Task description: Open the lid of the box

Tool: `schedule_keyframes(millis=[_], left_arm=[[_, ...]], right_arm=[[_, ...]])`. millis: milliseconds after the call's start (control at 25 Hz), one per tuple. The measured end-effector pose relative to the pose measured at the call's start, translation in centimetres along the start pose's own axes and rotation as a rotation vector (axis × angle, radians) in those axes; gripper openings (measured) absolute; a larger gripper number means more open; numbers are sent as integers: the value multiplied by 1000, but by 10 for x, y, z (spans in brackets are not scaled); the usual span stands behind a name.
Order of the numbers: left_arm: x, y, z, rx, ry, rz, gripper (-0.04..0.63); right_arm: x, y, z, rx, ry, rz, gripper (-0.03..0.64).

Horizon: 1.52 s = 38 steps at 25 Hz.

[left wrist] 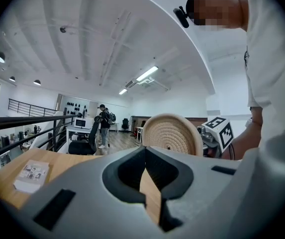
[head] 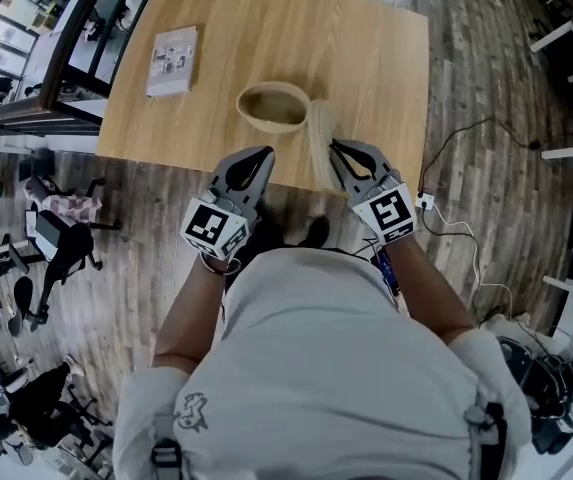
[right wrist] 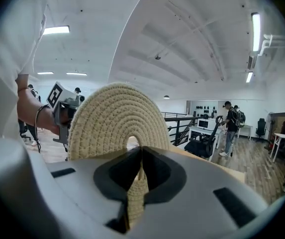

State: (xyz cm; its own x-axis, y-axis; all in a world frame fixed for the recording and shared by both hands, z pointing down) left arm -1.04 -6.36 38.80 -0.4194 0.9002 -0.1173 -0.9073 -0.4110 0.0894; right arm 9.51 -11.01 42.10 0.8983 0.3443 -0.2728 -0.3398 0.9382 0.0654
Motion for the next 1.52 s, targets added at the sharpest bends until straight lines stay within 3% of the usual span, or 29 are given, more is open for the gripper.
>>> schedule_keyframes(millis=[520, 1040, 1520], left_arm=[[75, -3, -13, -38, -1, -14, 5], [193, -24, -10, -22, -37, 44, 5], [252, -42, -6, -9, -78, 94, 5]], right_arm=[[14, 63, -23, -9, -50, -2, 20], [36, 174, -47, -25, -102, 35, 20], [64, 247, -57, -24, -123, 68, 20]])
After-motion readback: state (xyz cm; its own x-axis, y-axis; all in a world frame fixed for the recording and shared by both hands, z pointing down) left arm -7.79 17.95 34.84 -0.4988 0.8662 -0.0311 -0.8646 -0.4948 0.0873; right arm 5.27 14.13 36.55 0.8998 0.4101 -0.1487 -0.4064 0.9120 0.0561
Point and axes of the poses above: the fingertips, and each gripper's own axes: x backward along the fingers, y to its left, z out of its underside, the point moved 1 cm from there along x, backward along the fingers, and after that the axes turned 5 degrees about -z, right-handed, at the moved point
